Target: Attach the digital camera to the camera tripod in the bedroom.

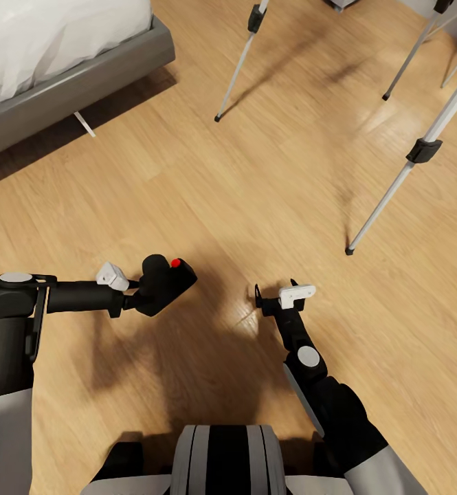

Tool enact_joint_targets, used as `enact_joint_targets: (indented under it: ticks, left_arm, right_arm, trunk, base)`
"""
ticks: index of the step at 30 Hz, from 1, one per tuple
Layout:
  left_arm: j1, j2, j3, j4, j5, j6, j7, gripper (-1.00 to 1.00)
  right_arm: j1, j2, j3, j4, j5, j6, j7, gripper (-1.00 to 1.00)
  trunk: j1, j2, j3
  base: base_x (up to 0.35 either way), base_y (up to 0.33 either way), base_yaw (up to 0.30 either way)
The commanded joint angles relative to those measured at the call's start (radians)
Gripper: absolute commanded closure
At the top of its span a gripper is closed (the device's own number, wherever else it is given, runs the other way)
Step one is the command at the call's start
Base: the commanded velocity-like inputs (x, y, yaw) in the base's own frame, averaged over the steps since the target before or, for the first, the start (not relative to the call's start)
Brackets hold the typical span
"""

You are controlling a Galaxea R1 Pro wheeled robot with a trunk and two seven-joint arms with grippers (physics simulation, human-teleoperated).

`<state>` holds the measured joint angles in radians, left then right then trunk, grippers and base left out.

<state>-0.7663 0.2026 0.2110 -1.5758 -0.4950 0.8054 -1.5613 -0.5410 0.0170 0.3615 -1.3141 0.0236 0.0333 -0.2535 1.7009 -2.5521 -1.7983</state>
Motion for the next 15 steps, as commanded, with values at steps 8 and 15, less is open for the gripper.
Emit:
enact_joint_targets:
  ticks: [8,15]
  left_arm:
    - [-0.001,-0.001,0.001,-0.001,-0.010,0.008,-0.009,1.00]
    - [-0.001,-0.004,0.001,-0.001,-0.010,0.008,-0.009,1.00]
  right_arm:
    - [-0.001,-0.001,0.002,0.000,0.003,0.004,-0.006,-1.00]
    - [-0.001,-0.001,0.002,0.000,0.003,0.004,-0.007,-1.00]
  trunk:
    - [0.000,0.000,0.000]
    - [0.000,0.000,0.000]
  base:
    - [0.000,0.000,0.000]
    - [0.000,0.000,0.000]
